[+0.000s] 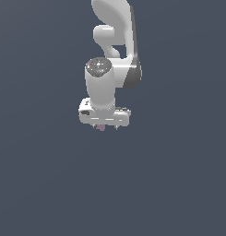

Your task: Pick up the object and move it to a goal position.

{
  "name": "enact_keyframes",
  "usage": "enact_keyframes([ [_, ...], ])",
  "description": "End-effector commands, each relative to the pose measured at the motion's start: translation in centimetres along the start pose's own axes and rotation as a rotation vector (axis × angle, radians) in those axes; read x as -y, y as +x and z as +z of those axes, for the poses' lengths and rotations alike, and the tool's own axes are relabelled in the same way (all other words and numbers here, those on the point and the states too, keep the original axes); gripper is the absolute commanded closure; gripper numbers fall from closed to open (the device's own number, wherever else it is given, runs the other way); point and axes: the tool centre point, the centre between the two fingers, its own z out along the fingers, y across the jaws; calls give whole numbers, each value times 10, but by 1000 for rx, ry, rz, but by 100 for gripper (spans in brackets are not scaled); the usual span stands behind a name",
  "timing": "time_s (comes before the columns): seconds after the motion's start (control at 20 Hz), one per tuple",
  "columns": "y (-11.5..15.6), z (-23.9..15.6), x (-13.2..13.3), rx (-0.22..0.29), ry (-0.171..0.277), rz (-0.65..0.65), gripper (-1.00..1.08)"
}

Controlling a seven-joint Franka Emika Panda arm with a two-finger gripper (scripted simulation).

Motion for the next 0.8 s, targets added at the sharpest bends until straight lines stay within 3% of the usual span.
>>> enact_keyframes([
  [0.0,0,0,0,-1,1,3,-92],
  [0.75,-10,2,-8,0,0,-151,-92],
])
